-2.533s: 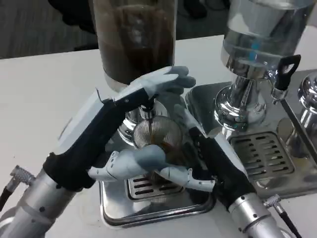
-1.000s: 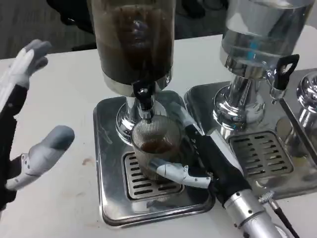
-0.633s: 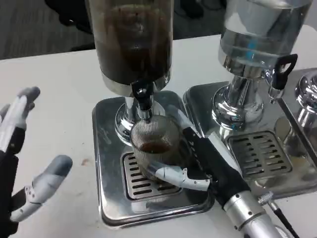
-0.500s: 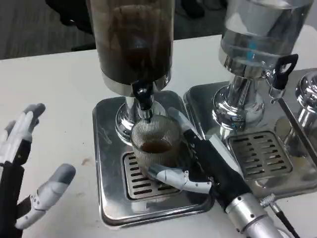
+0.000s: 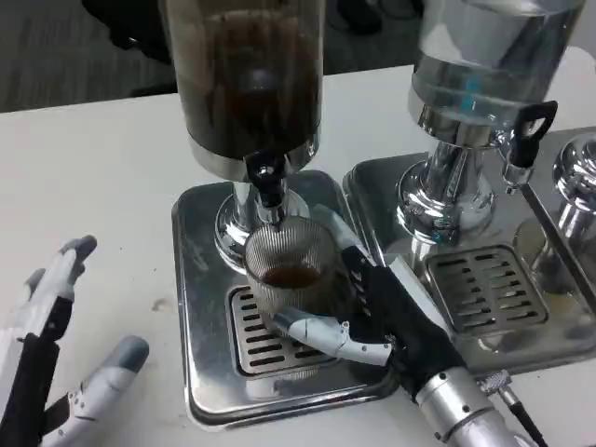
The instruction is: Grasp the cup under the faucet to collect the drink, then remove the cup.
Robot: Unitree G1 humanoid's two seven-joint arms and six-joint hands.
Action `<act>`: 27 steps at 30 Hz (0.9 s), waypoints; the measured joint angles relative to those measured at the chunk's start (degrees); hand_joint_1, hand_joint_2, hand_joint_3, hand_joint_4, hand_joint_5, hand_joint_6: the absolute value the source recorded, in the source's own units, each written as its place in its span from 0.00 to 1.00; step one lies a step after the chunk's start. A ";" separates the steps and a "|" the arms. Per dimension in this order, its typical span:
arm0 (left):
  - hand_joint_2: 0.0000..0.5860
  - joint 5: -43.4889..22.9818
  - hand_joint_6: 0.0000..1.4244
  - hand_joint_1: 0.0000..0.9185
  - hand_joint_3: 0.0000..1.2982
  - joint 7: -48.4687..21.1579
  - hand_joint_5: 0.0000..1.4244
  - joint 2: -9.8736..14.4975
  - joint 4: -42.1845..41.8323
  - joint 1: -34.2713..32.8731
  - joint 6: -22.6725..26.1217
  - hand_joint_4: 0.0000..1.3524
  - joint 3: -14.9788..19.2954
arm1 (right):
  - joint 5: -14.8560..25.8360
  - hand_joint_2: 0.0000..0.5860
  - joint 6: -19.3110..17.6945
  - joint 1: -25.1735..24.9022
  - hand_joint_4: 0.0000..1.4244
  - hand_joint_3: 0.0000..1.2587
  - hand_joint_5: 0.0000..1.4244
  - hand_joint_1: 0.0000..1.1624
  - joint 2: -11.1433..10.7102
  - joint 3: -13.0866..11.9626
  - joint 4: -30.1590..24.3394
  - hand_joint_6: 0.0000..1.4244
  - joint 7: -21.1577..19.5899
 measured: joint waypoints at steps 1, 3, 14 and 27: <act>0.32 0.00 0.00 0.00 0.03 0.23 0.08 0.15 0.31 0.03 0.00 0.00 -0.54 | 0.01 0.31 0.00 -0.01 0.00 0.00 0.00 0.66 0.10 -0.03 0.10 0.00 -0.11; 0.32 -0.01 0.00 0.00 0.03 0.62 0.08 0.29 0.45 0.07 0.00 0.00 -1.11 | 0.02 0.31 0.00 -0.01 0.00 0.00 0.00 0.66 0.14 -0.03 0.13 0.00 -0.21; 0.31 -0.38 0.00 0.00 0.03 1.03 0.08 0.72 0.39 0.95 0.39 0.00 -2.92 | -1.23 0.30 -0.37 -1.14 0.00 0.00 0.00 0.68 1.07 0.38 1.92 0.00 -2.28; 0.31 -2.50 0.00 0.00 0.04 1.03 0.08 0.71 -0.08 2.34 0.95 0.00 -2.93 | -3.60 0.29 -0.49 -2.54 0.00 0.00 0.00 0.73 1.65 1.35 3.52 0.05 -5.13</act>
